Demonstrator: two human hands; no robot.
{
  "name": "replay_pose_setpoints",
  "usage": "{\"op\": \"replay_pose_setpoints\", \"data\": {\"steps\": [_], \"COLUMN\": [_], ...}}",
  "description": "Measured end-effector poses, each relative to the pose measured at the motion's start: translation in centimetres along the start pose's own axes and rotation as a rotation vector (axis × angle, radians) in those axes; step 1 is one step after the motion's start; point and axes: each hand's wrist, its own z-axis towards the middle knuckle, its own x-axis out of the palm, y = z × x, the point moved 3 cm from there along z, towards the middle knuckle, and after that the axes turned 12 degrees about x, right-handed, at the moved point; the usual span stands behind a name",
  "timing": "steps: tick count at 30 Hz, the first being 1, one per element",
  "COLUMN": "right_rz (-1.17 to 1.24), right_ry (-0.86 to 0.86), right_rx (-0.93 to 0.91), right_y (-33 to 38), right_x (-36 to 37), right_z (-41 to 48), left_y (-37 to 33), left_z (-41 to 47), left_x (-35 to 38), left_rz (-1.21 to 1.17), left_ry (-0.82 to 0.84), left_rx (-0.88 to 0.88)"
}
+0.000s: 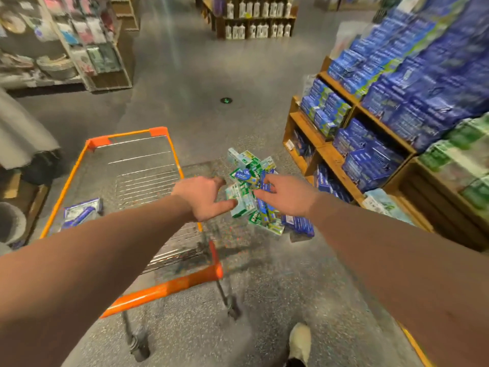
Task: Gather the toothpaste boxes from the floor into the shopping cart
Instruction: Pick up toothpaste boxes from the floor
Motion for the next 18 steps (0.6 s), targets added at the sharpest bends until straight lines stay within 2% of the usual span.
{"op": "replay_pose_setpoints", "data": {"steps": [4, 10, 14, 18], "right_rz": [0.032, -0.003, 0.085, 0.060], "right_ry": [-0.004, 0.107, 0.147, 0.146], "right_rx": [0.003, 0.004, 0.059, 0.033], "right_y": [-7.3, -16.8, -20.3, -22.6], "right_x": [-2.5, -5.7, -7.4, -7.3], "right_z": [5.5, 13.5, 18.7, 24.0], "left_y": [-3.5, -7.0, -7.9, -7.1], "left_z": [8.8, 19.2, 24.7, 30.7], "left_x": [0.4, 0.6, 0.6, 1.3], "left_rz": [0.005, -0.017, 0.015, -0.032], "left_ry": [0.013, 0.062, 0.085, 0.125], "left_rx": [-0.004, -0.054, -0.069, -0.076]}}
